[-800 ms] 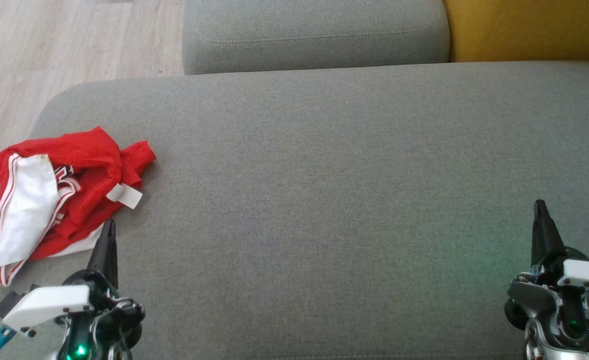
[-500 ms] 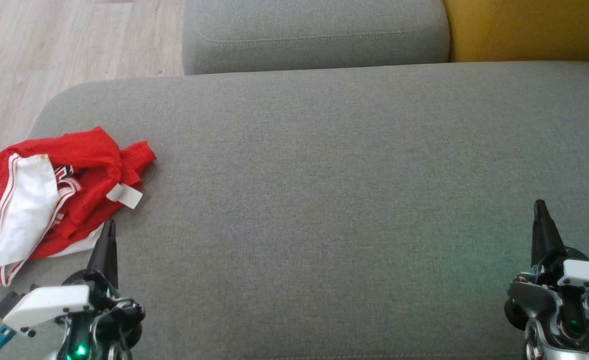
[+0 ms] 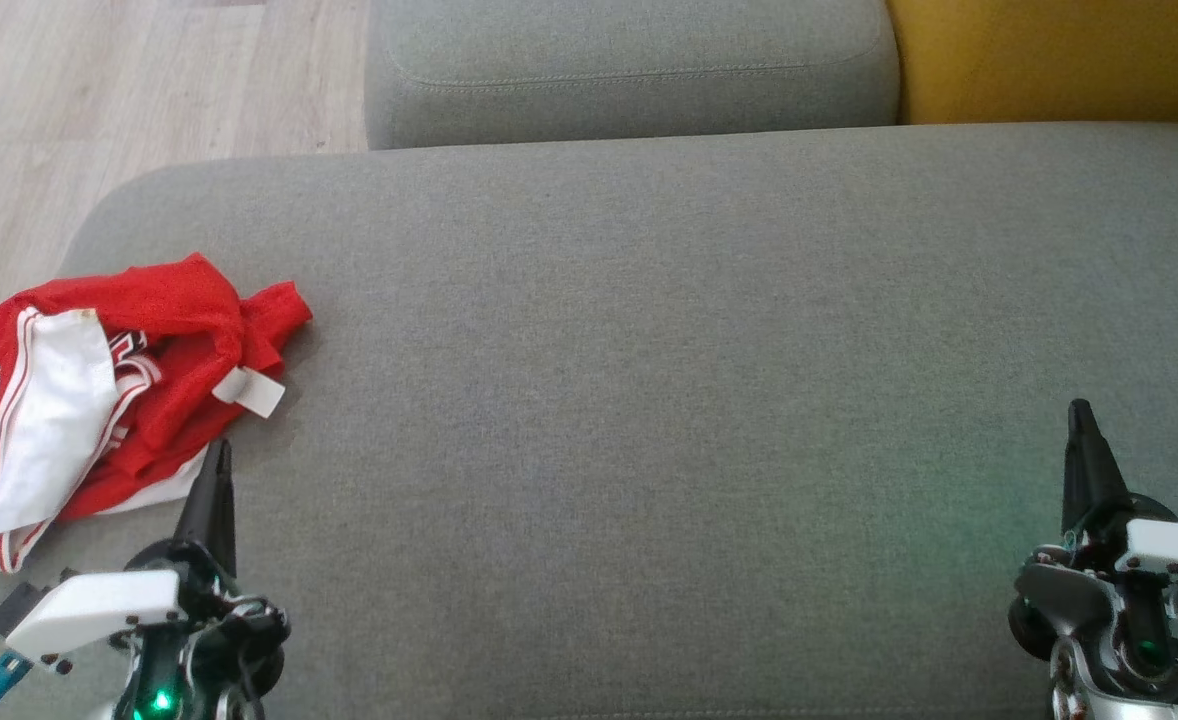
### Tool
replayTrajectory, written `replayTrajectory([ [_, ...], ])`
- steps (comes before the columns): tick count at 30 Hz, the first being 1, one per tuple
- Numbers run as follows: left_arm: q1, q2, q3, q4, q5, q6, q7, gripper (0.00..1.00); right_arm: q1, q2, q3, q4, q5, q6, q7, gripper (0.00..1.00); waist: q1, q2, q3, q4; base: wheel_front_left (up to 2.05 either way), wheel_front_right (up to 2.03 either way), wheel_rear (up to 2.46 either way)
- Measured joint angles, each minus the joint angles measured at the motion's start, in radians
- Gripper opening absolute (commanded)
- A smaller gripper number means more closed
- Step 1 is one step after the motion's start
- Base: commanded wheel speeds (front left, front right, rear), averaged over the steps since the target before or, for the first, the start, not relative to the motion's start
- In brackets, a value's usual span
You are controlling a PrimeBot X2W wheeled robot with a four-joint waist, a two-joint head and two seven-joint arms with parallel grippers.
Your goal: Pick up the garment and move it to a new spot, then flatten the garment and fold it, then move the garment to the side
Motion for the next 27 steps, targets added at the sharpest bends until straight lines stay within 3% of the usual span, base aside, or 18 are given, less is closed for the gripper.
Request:
replayTrajectory([
  [12, 0.000, 0.000, 0.000, 0.000, 0.000, 0.000, 0.000, 0.00, 0.000, 0.000, 0.000, 0.000, 0.000, 0.000, 0.000, 0.00, 0.0000, 0.0000, 0.000, 0.000, 0.00, 0.00, 0.00],
  [13, 0.002, -0.002, -0.001, 0.010, 0.000, 0.001, -0.001, 1.00, 0.000, 0.001, 0.001, 0.011, 0.000, 0.000, 0.000, 1.00, 0.0000, 0.0000, 0.000, 0.000, 0.00, 0.00, 0.00],
  [27, 0.046, -0.009, -0.007, 0.045, 0.000, 0.002, -0.032, 1.00, 0.039, 0.004, 0.033, 0.035, -0.010, -0.001, -0.026, 1.00, 0.0000, 0.0000, 0.004, -0.013, 0.00, 0.00, 0.00],
])
